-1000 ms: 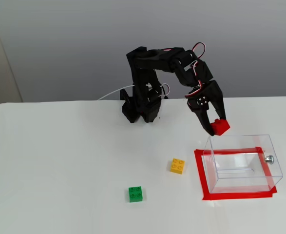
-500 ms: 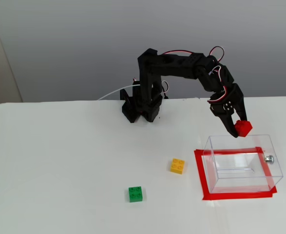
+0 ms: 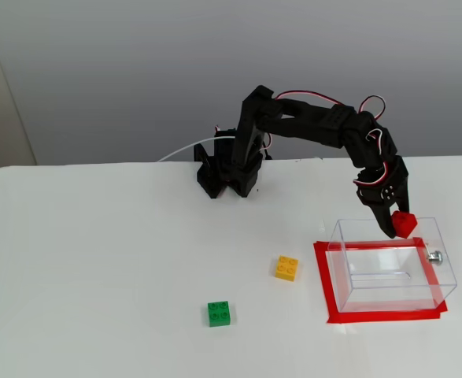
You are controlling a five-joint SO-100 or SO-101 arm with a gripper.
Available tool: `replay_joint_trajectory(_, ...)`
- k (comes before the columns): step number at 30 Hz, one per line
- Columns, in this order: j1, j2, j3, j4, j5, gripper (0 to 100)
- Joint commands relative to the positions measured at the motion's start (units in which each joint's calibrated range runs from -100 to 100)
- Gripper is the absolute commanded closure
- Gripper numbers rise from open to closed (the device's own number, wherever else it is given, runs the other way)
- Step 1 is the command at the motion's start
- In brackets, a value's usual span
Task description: Pick the red lego brick and place it into the transparent box
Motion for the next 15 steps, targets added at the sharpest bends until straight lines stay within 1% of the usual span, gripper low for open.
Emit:
replay_joint_trajectory(1, 0.0, 0.7, -2.0, -0.6, -0.1, 82)
replay_joint_trajectory(13, -0.8, 3.6, -2.0, -0.5, -0.1, 82)
replay_joint_trajectory(15, -1.0, 3.6, -1.9, -0.3, -0.1, 80)
